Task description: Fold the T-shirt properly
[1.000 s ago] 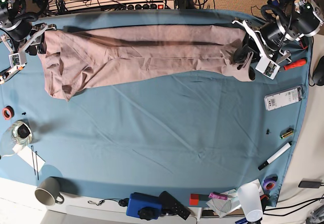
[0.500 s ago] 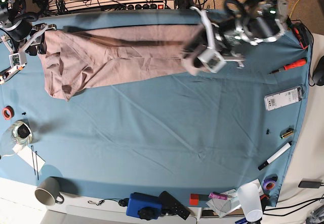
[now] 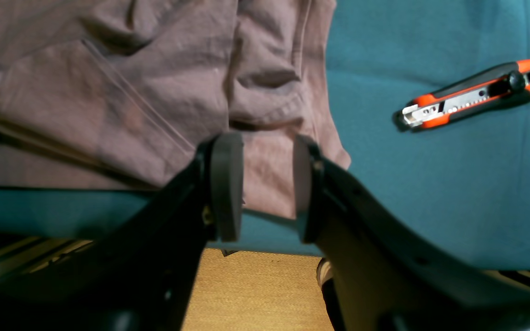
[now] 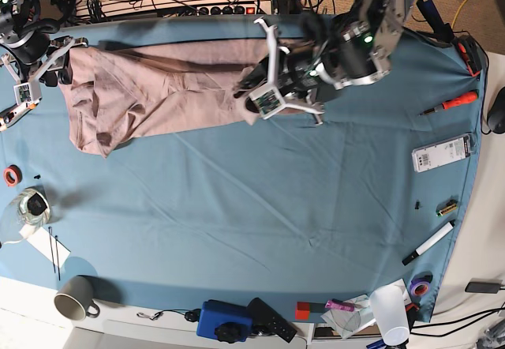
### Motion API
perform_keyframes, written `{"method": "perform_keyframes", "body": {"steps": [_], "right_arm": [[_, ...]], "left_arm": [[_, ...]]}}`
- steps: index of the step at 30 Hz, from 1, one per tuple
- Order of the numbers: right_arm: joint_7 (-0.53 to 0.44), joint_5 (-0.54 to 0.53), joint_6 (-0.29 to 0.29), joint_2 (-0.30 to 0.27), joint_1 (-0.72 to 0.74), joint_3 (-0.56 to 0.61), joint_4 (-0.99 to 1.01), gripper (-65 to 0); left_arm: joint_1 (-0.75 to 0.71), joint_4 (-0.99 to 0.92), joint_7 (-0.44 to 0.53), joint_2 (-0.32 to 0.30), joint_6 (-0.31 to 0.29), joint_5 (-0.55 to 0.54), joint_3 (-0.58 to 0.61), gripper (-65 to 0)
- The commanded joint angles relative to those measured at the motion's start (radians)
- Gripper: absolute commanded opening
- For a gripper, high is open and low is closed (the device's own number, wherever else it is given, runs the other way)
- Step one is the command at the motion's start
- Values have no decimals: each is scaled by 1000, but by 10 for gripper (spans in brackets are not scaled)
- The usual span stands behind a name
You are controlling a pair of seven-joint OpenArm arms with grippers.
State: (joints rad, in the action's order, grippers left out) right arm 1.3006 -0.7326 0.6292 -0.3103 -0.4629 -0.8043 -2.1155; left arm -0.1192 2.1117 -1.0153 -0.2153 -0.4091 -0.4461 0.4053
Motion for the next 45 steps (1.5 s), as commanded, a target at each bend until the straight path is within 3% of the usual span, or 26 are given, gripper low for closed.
{"method": "perform_keyframes", "body": {"steps": [1, 8, 18, 27, 28, 31, 33, 37, 41, 45], "right_arm": [[-24, -8, 2, -16, -2, -9, -16, -460], [-25, -8, 2, -16, -2, -9, -16, -460], [-37, -8, 2, -16, -2, -9, -16, -460], [-37, -8, 2, -16, -2, -9, -16, -459], [-37, -8, 2, -16, -2, -9, -16, -460], [-37, -8, 2, -16, -2, -9, -16, -460], [-37, -8, 2, -16, -2, -9, -16, -460], [-43, -8, 2, -16, -2, -9, -16, -460], [-56, -8, 2, -17, -2, -9, -16, -460], [-105, -8, 5, -18, -2, -9, -16, -460]], "left_arm": [[21, 6, 31, 21, -3, -18, 6, -650], [50, -24, 39, 99, -3, -24, 44, -650], [79, -101, 75, 105, 1, -25, 86, -650], [89, -101, 108, 176, 0, -10, 88, -650], [89, -101, 111, 181, 1, -10, 90, -633], [89, -101, 140, 185, 1, 11, 90, -399], [89, -101, 162, 185, 5, 50, 90, -315], [89, -101, 160, 185, 81, 81, 90, -304], [89, -100, 117, 185, 81, 88, 89, -304], [89, -67, -5, 184, 101, 89, 89, -306]]}}
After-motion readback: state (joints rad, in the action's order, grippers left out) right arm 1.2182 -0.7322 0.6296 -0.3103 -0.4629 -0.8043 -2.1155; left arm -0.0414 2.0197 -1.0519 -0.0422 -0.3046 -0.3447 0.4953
